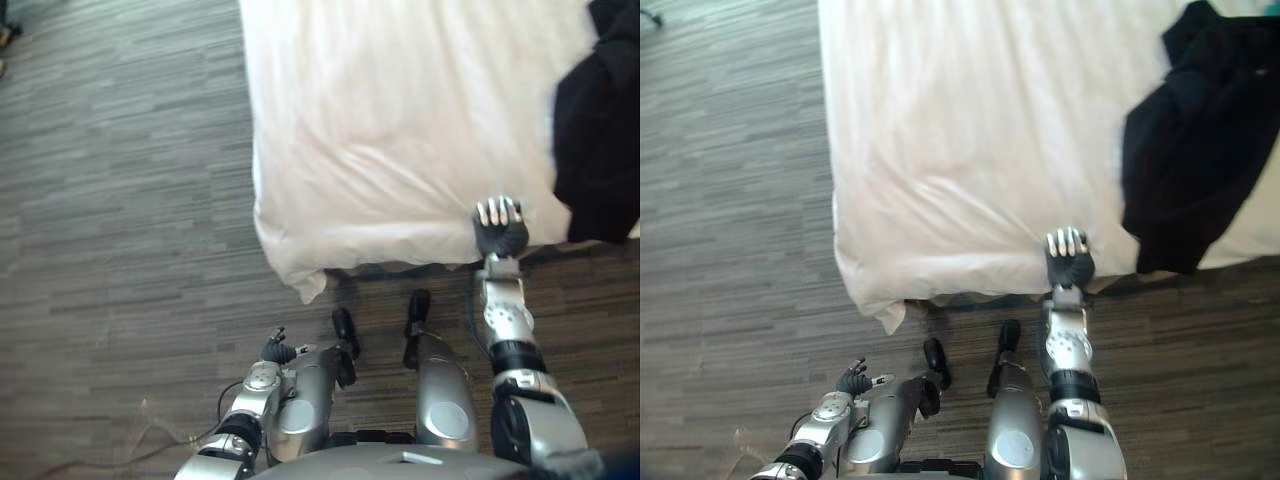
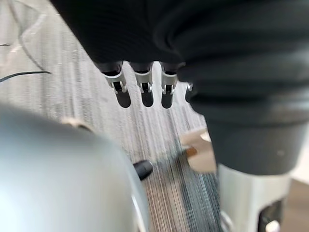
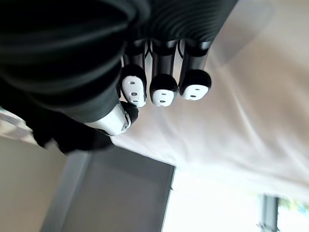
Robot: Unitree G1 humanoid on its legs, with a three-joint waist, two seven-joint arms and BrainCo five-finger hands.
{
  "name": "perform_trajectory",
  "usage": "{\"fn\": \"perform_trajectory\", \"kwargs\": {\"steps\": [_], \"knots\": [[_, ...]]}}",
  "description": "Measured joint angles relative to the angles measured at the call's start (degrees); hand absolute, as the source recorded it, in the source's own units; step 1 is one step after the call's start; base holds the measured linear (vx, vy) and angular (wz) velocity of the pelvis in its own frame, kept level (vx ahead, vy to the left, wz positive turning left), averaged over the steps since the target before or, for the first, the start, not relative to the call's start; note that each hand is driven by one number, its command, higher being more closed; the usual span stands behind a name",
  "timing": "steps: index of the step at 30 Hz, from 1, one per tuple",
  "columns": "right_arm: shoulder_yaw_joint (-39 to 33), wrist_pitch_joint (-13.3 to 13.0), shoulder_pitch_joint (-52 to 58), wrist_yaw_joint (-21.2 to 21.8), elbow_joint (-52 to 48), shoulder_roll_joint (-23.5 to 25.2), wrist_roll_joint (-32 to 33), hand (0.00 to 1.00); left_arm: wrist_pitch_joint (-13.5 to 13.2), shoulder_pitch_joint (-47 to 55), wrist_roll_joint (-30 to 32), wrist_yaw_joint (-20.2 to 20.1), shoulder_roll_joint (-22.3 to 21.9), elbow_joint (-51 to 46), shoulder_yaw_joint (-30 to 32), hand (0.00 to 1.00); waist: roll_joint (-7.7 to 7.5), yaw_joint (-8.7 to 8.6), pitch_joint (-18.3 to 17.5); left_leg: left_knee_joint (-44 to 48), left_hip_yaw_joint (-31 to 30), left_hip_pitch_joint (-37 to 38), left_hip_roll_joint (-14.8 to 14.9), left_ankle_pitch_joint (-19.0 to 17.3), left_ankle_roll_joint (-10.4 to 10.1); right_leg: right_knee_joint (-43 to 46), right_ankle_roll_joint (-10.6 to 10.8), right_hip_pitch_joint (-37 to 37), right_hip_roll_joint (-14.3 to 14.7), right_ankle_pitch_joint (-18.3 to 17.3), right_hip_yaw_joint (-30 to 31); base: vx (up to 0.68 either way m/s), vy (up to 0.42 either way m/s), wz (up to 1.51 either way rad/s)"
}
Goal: Tidy the bed and pick cloth on bed and put in laundry
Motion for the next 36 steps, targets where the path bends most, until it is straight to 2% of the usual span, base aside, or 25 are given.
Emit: {"fn": "perform_trajectory", "kwargs": {"steps": [4, 5, 7, 10, 12, 14, 18, 20, 22, 27, 29, 33, 36], "knots": [[-0.9, 0.9, 11.6, 0.4, 1.4, 0.4, -2.2, 1.0, -0.4, 1.8, 0.0, 0.0, -0.4, 0.0, 3.1, 0.0, -0.48, -2.36, 0.2, -1.5, 1.3, 4.0, 0.8, -0.1, -0.3, -0.6, 0.0, 2.7, 1.3, 0.0, 0.9, 0.12, -0.02, -0.34], [-0.9, 1.5, 14.0, 1.0, 1.5, 0.5, -3.3, 0.0, -0.8, 2.2, 0.0, 0.0, -0.7, 0.0, 3.7, 0.0, -0.51, -2.51, 0.2, -2.1, 2.0, 5.8, 0.9, -0.3, -0.6, -0.6, -0.3, 3.8, 1.7, -0.2, 1.4, 0.09, -0.007, -0.24], [-0.9, 3.4, 16.7, 1.7, 2.7, 0.7, -5.5, 0.0, -1.7, 2.8, 0.1, 0.0, -0.7, -0.4, 3.8, 0.0, -0.84, -2.7, -0.1, -2.8, 2.3, 7.6, 1.2, -0.5, -0.9, -1.1, -0.5, 5.4, 2.2, -0.4, 1.6, 0.08, -0.003, -0.16], [-1.1, 7.4, 17.3, 2.2, 6.5, 1.8, -12.0, 0.0, -2.4, 4.4, 0.6, -0.1, -0.8, -0.4, 5.4, 0.0, -2.06, -2.35, -2.5, -3.5, 2.7, 9.2, 1.6, -0.6, -1.1, -2.5, -0.5, 7.3, 2.8, -0.4, 1.5, 0.06, -0.002, 0.01], [-1.6, 8.2, 17.7, 2.3, 9.1, 3.0, -15.5, 0.0, -2.3, 5.6, 0.8, 0.0, -0.6, -0.3, 6.3, 0.0, -2.53, -2.02, -4.6, -4.2, 2.7, 10.8, 1.6, -0.7, -1.3, -3.5, -0.5, 9.1, 3.1, -0.4, 1.3, 0.07, 0.009, 0.0], [-1.6, 8.2, 18.4, 1.5, 10.9, 3.7, -19.9, 0.0, -2.1, 7.0, 1.2, -0.1, -0.7, 0.1, 6.9, 0.0, -2.63, -1.87, -6.8, -5.3, 2.6, 12.5, 1.4, -0.7, -1.3, -4.3, -0.4, 10.9, 3.1, -0.4, 1.1, 0.03, 0.028, 0.04], [-1.5, 6.5, 19.3, -1.7, 11.4, 5.4, -27.9, 0.0, -0.5, 8.6, 1.2, -0.4, -0.6, 0.4, 7.7, 0.0, -3.02, -1.38, -9.7, -6.4, 2.2, 13.3, 1.0, -0.7, -1.3, -4.5, 0.2, 11.7, 2.9, -0.8, 1.0, 0.0, 0.011, 0.04], [-1.3, 5.7, 19.5, -3.9, 13.2, 5.5, -33.8, 0.0, 0.4, 8.6, 1.2, -0.5, -0.5, 0.4, 7.5, 0.0, -3.19, -0.57, -10.2, -7.0, 1.9, 14.3, 1.0, -0.6, -1.2, -4.5, 0.2, 12.6, 2.9, -1.3, 0.0, 0.0, 0.009, 0.11], [0.1, 5.7, 19.5, -5.0, 14.3, 5.4, -36.8, 0.0, 1.0, 8.7, 1.2, -0.4, -0.4, 0.4, 7.2, 0.0, -3.54, -0.39, -10.8, -7.0, 1.8, 14.5, 1.2, -0.8, -1.4, -3.8, 0.2, 12.8, 2.9, -2.0, -0.3, 0.01, -0.007, 0.08], [5.3, 5.7, 19.0, -5.6, 14.4, 4.6, -38.0, 0.0, 2.5, 8.6, 1.2, -0.4, 0.5, 0.1, 4.5, 0.0, -4.16, -0.29, -11.7, -6.6, 3.0, 16.3, 1.9, -1.7, -2.6, 3.0, -0.8, 11.0, 2.9, -6.1, 0.2, 0.04, -0.03, -0.09], [6.7, 5.9, 17.4, -5.7, 15.0, 4.2, -38.3, 0.0, 2.7, 8.4, 1.1, -0.4, 1.0, 0.0, 3.5, 0.0, -4.31, -0.37, -11.6, -5.4, 3.4, 15.9, 2.2, -2.2, -2.9, 4.2, -1.1, 10.0, 3.0, -6.6, 0.3, 0.05, -0.044, -0.14], [9.2, 5.9, 16.4, -6.6, 15.5, 3.0, -40.3, 0.0, 3.4, 7.7, 1.1, -0.4, 0.5, -0.7, 3.4, 0.0, -3.89, -0.3, -11.4, -1.7, 3.6, 14.9, 3.3, -3.2, -3.9, 1.8, -1.0, 11.8, 3.6, -5.8, 0.2, 0.03, -0.038, -0.02], [11.0, 6.5, 14.9, -6.3, 15.6, 2.3, -40.6, 0.0, 3.8, 7.9, 2.8, -0.4, 0.5, -1.1, 3.6, 0.0, -3.4, -0.2, -11.1, 1.2, 4.4, 13.6, 4.2, -3.5, -4.3, -4.1, -0.9, 14.0, 4.5, -2.5, 0.7, -0.02, -0.022, -0.15]]}}
